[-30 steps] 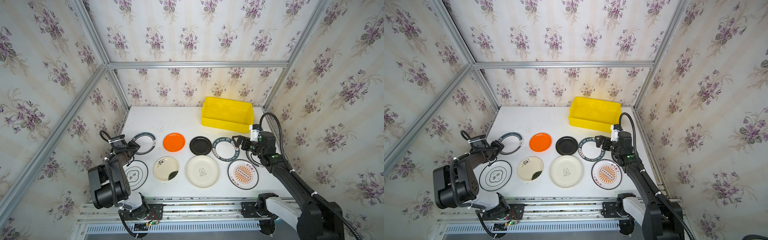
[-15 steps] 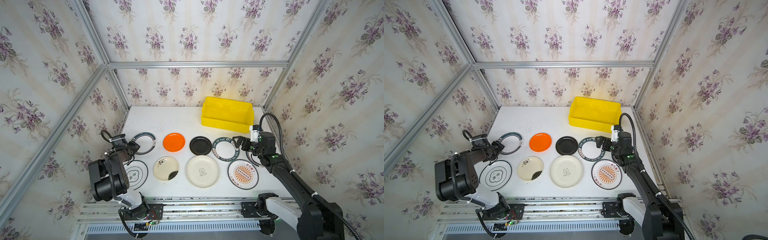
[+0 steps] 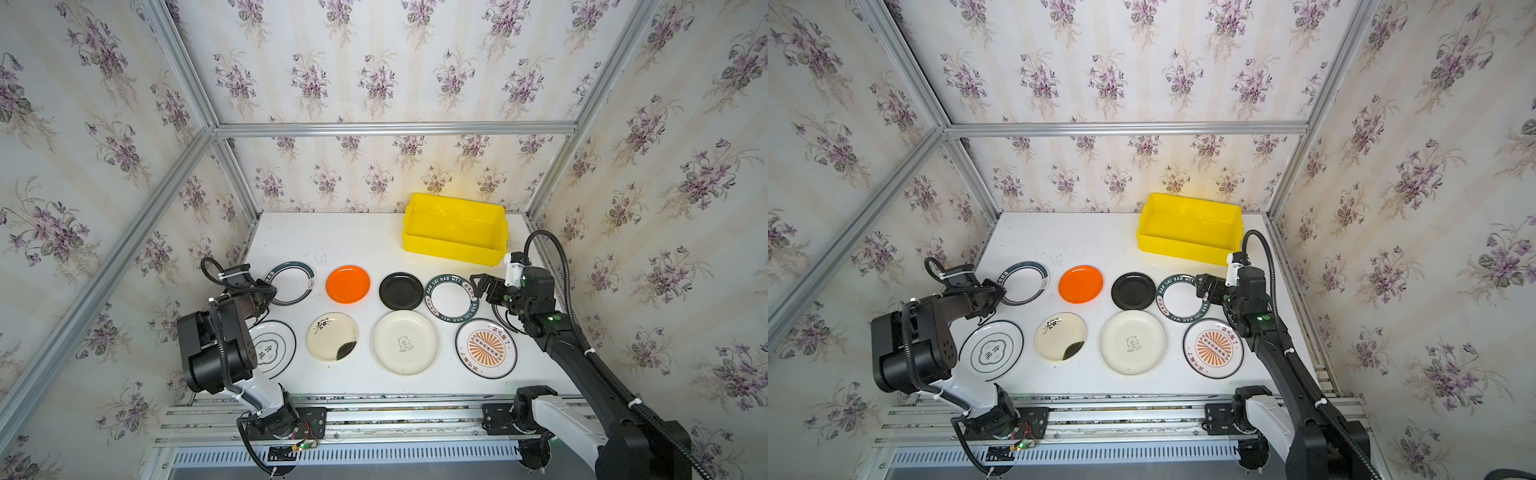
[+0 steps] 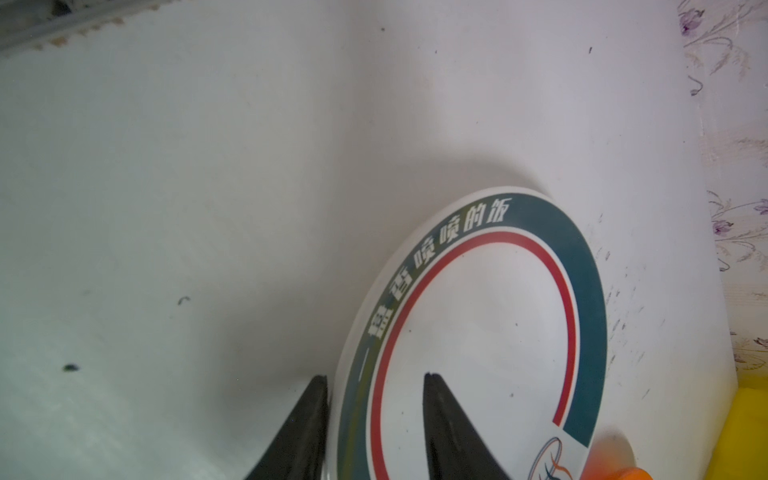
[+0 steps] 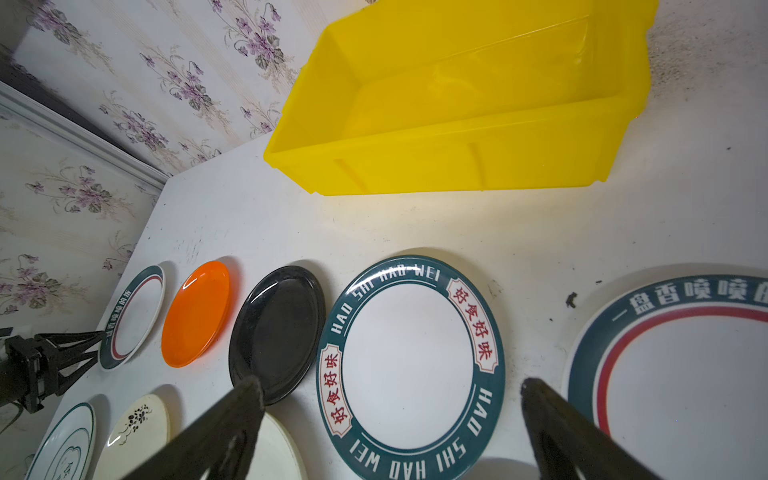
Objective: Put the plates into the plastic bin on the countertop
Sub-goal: 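Grasp the rim of the green-rimmed plate with left gripper and tilt it up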
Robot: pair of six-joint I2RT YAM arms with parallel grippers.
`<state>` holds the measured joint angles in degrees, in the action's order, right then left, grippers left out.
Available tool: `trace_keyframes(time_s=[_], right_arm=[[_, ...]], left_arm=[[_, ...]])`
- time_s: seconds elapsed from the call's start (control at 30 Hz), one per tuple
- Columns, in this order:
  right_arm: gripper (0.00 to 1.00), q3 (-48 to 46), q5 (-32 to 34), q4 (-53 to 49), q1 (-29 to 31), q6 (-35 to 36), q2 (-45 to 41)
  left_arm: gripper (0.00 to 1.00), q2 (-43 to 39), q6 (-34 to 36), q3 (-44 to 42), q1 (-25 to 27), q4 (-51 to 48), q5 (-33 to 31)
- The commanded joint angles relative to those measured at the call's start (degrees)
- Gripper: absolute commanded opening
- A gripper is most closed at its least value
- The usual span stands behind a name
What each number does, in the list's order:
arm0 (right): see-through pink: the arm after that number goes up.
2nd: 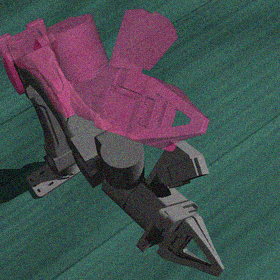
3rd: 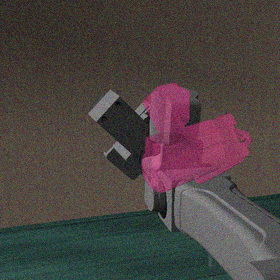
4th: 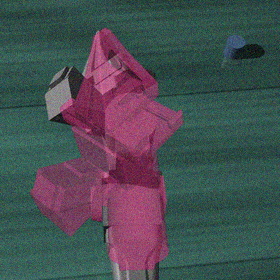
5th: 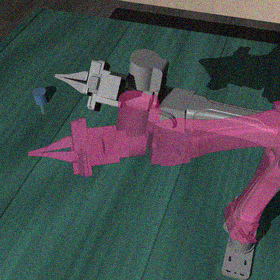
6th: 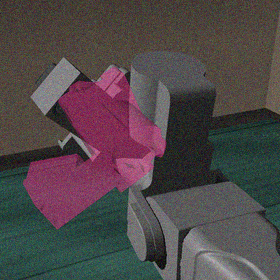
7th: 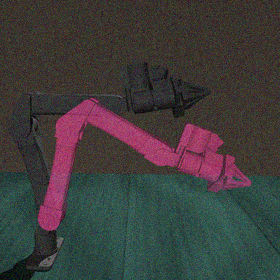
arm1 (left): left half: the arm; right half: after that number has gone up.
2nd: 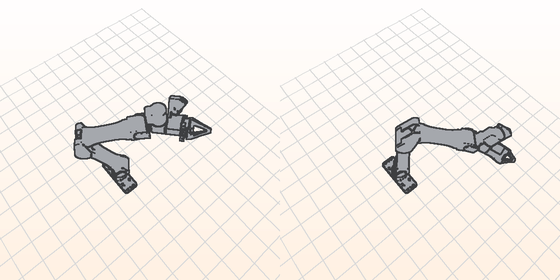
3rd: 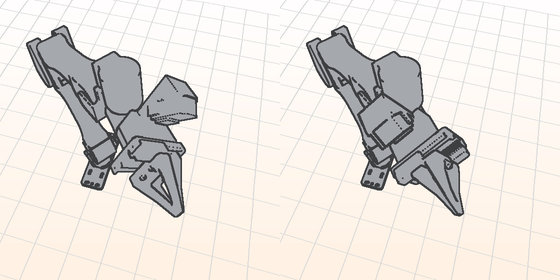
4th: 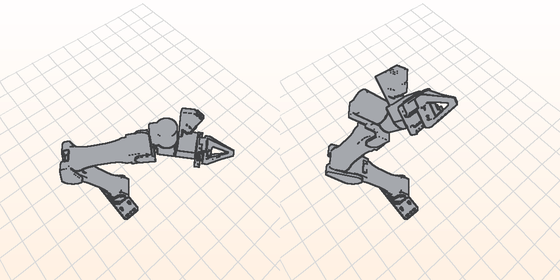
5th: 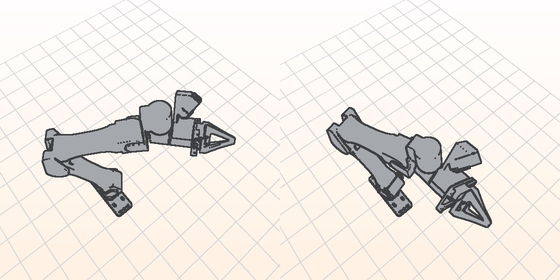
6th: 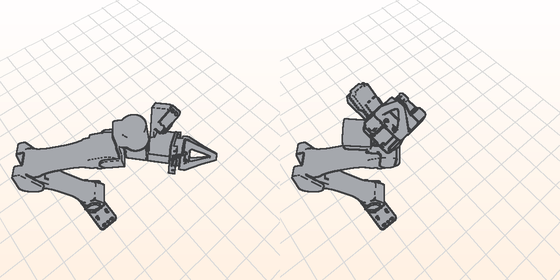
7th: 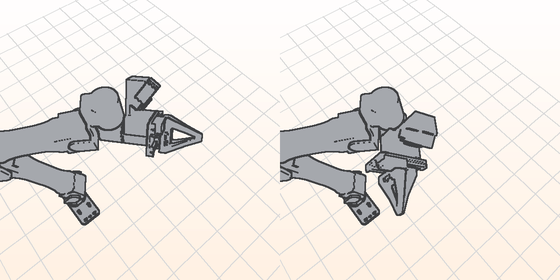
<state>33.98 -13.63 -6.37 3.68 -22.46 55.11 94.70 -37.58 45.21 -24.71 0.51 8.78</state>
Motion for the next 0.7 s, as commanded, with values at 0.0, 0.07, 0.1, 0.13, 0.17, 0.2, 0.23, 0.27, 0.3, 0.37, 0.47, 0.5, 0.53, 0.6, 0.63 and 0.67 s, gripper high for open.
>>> trace_keyframes(time_s=[0.0, 0.07, 0.1, 0.13, 0.17, 0.2, 0.23, 0.27, 0.3, 0.37, 0.47, 0.5, 0.53, 0.6, 0.63, 0.67], right_arm=[[0.99, -0.39, 2.19, -0.02, 0.06, 0.55, -0.87], [0.99, -0.62, 2.44, -0.21, 0.06, 0.59, -1.22], [0.99, -0.64, 2.47, -0.31, 0.02, 0.65, -1.32], [0.99, -0.62, 2.55, -0.39, 0.03, 0.61, -1.41], [0.99, -0.61, 2.64, -0.40, 0.09, 0.65, -1.50], [0.99, -0.49, 2.64, -0.40, 0.06, 0.64, -1.50], [0.99, -0.49, 2.64, -0.31, 0.04, 0.63, -1.50], [0.99, -0.49, 2.72, -0.22, 0.05, 0.62, -1.50], [0.99, -0.58, 2.74, -0.22, 0.06, 0.50, -1.41], [0.99, -0.52, 2.69, -0.21, 0.06, 0.53, -1.32], [0.99, -0.65, 2.64, -0.31, 0.06, 0.41, -1.32], [0.99, -0.65, 2.74, -0.39, 0.02, 0.44, -1.39], [0.99, -0.64, 2.81, -0.40, 0.03, 0.46, -1.41], [0.99, -0.75, 3.16, -0.32, 0.02, 0.50, -1.37], [0.99, -0.79, 3.34, -0.23, 0.06, 0.55, -1.33], [0.99, -0.82, 3.48, -0.14, 0.01, 0.43, -1.16]], left_arm=[[0.35, 0.23, 0.12, 0.82, 0.16, -0.16, 0.62], [0.27, 0.28, 0.32, 0.94, 0.11, -0.34, 0.71], [0.24, 0.31, 0.45, 1.02, 0.10, -0.34, 0.80], [0.21, 0.29, 0.62, 1.02, 0.23, -0.33, 0.80], [0.21, 0.29, 0.75, 1.09, 0.25, -0.34, 0.76], [0.20, 0.27, 0.82, 1.15, 0.20, -0.34, 0.78], [0.19, 0.31, 0.93, 1.11, 0.31, -0.38, 0.78], [0.19, 0.30, 1.06, 1.11, 0.28, -0.38, 0.80], [0.19, 0.40, 1.23, 1.24, 0.33, -0.39, 0.80], [0.19, 0.42, 1.45, 1.30, 0.38, -0.51, 0.80], [0.23, 0.58, 1.60, 1.56, 0.46, -0.60, 0.65], [0.28, 0.58, 1.57, 1.73, 0.58, -0.76, 0.41], [0.29, 0.58, 1.46, 1.73, 0.80, -0.94, 0.16], [0.31, 0.72, 1.18, 2.35, 1.15, -1.95, 0.01], [0.32, 0.83, 0.99, 2.67, 1.24, -2.47, 0.28], [0.32, 0.76, 0.99, 2.95, 1.40, -2.90, 0.52]])
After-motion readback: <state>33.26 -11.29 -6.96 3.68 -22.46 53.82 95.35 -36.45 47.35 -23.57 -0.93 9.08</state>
